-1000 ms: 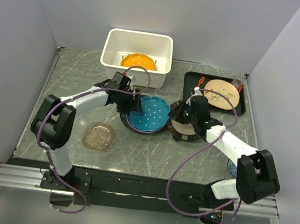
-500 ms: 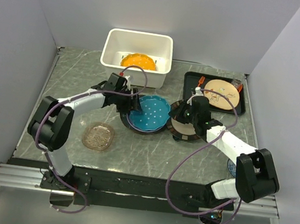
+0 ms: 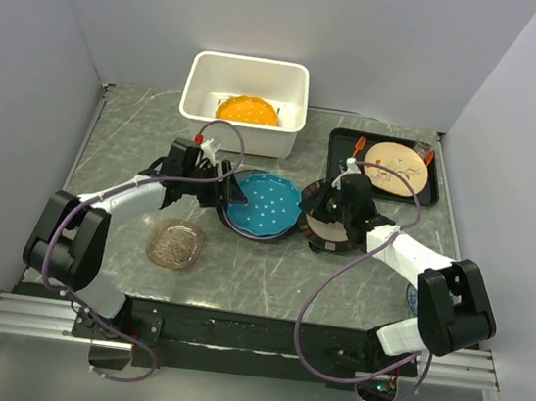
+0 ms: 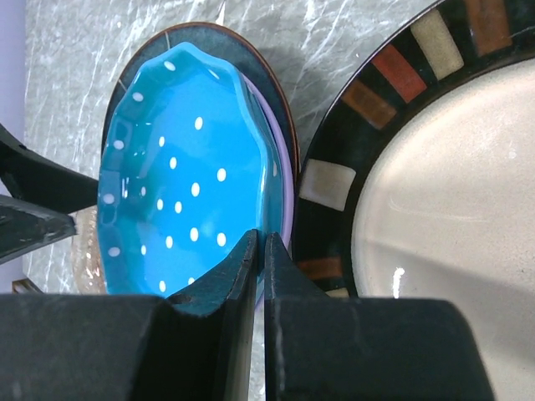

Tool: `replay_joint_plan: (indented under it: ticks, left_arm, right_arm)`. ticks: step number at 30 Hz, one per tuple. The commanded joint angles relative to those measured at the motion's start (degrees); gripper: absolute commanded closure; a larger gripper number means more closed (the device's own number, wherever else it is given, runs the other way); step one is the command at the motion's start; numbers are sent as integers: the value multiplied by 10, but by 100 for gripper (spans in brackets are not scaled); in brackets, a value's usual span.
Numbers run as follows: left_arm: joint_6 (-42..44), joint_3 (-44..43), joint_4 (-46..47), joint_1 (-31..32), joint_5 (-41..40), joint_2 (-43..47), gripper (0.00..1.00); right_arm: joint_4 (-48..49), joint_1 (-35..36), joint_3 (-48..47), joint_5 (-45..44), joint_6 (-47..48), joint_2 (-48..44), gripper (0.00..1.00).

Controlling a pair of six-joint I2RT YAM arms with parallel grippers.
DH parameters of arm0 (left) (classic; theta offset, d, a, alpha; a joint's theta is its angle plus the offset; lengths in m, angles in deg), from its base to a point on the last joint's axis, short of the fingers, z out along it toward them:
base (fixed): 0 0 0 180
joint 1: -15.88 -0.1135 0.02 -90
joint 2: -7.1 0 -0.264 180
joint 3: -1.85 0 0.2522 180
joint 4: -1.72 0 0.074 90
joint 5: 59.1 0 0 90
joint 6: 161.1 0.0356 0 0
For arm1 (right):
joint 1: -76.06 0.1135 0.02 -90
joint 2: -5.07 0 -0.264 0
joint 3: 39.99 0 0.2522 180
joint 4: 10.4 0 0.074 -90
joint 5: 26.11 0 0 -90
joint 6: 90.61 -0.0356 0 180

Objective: Place the plates into the plastic bin on the countertop
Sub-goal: Pick up the plate at the center of the board.

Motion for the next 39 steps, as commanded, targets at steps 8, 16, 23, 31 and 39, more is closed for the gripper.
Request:
replay_joint_plan:
  ticks: [8,16,23,31,39]
  left_arm:
    - [-81,29,128,-21,103,35,25]
    - [-151,53,229,-27,164,11,26]
    - [-149,48,222,-27,174,-11,26]
    - [-129,37,192,-27,149,21,27]
    - [-108,17,157,-31,123,65,26]
  right_arm:
    - [3,1,19,31,-9,4,100]
    - [16,1,24,39,-15,0,100]
    - [37,1,32,52,-26,-10,100]
    - [34,8,7,72,-37,-38,100]
    - [8,33,-50,83,-32,-17,100]
